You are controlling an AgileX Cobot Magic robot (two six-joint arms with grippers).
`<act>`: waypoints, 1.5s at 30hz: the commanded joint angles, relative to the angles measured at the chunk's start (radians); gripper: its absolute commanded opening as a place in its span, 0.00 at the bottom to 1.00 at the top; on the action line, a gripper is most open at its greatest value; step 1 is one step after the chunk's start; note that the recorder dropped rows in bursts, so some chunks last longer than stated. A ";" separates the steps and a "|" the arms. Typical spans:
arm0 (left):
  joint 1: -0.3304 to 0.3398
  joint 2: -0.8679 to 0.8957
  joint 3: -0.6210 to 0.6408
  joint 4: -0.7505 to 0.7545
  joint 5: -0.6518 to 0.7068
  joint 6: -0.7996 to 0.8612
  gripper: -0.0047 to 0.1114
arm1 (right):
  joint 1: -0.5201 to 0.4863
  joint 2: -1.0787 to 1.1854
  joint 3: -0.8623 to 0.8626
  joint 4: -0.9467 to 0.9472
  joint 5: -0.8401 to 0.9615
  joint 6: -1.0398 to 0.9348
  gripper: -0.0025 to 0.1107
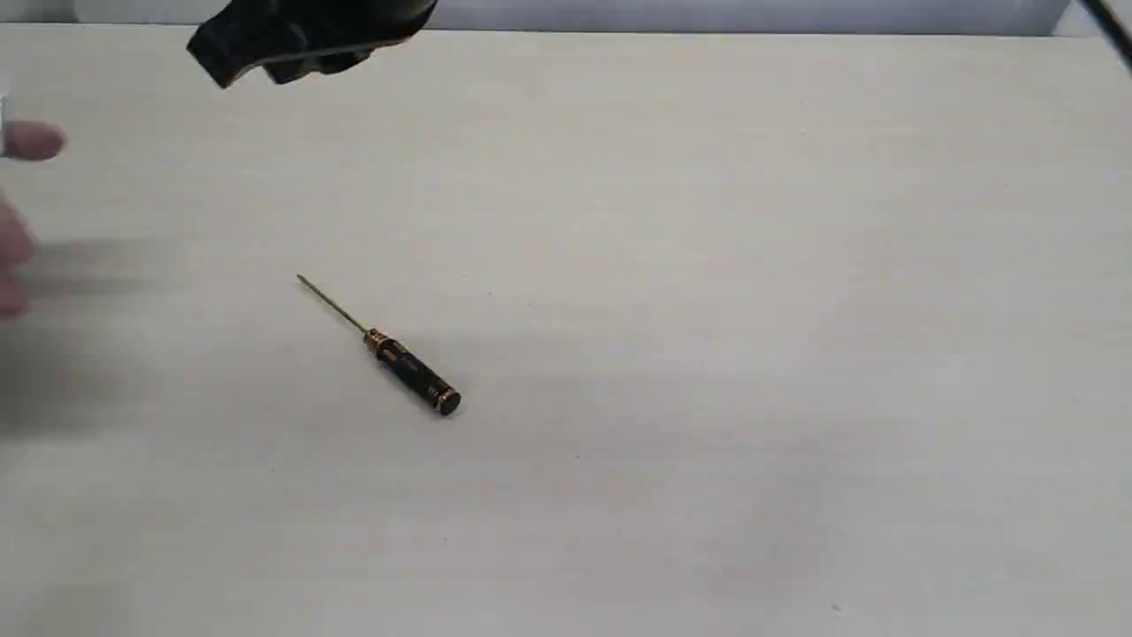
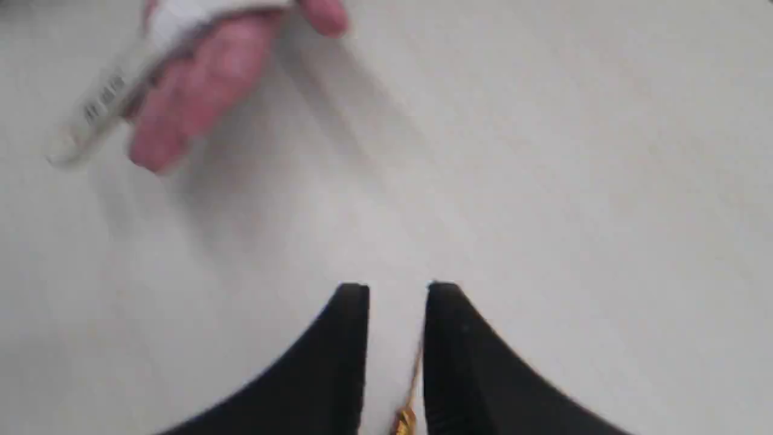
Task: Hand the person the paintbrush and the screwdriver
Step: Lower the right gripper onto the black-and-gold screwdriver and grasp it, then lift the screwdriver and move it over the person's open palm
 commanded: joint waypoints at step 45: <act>-0.006 -0.002 0.002 -0.003 -0.009 -0.002 0.04 | 0.077 0.339 0.157 -0.124 -0.054 0.151 0.29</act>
